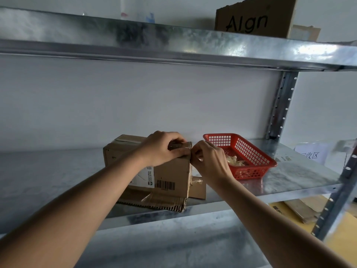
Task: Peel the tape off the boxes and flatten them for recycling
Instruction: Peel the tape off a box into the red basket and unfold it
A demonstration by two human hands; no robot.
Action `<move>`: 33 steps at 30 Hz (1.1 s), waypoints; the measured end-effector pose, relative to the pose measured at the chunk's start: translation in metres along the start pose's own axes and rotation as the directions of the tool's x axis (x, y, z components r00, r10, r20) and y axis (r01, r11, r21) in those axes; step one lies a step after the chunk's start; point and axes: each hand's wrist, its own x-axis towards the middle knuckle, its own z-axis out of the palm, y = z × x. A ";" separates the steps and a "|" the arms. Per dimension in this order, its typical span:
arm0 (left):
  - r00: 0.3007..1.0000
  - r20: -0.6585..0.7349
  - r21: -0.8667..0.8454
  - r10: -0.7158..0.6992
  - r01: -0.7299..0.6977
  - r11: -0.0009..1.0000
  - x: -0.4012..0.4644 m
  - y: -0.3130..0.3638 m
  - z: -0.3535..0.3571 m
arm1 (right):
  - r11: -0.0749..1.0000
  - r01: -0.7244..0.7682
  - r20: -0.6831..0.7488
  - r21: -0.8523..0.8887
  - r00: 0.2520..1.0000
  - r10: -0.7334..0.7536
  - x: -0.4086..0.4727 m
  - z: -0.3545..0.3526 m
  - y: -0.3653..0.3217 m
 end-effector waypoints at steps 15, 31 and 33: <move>0.995 0.093 0.121 -0.029 0.017 0.992 0.000 0.000 0.003 | 0.867 -0.200 0.031 0.456 0.977 0.210 -0.017 0.004 0.019; 0.992 0.123 0.146 -0.017 -0.002 0.989 -0.001 -0.006 0.010 | 0.966 -0.156 -0.187 0.208 0.963 0.196 -0.028 0.021 -0.001; 0.992 0.124 0.144 -0.005 -0.013 0.989 -0.001 -0.008 0.010 | 0.999 -0.035 -0.089 0.036 0.995 0.038 -0.022 0.012 0.004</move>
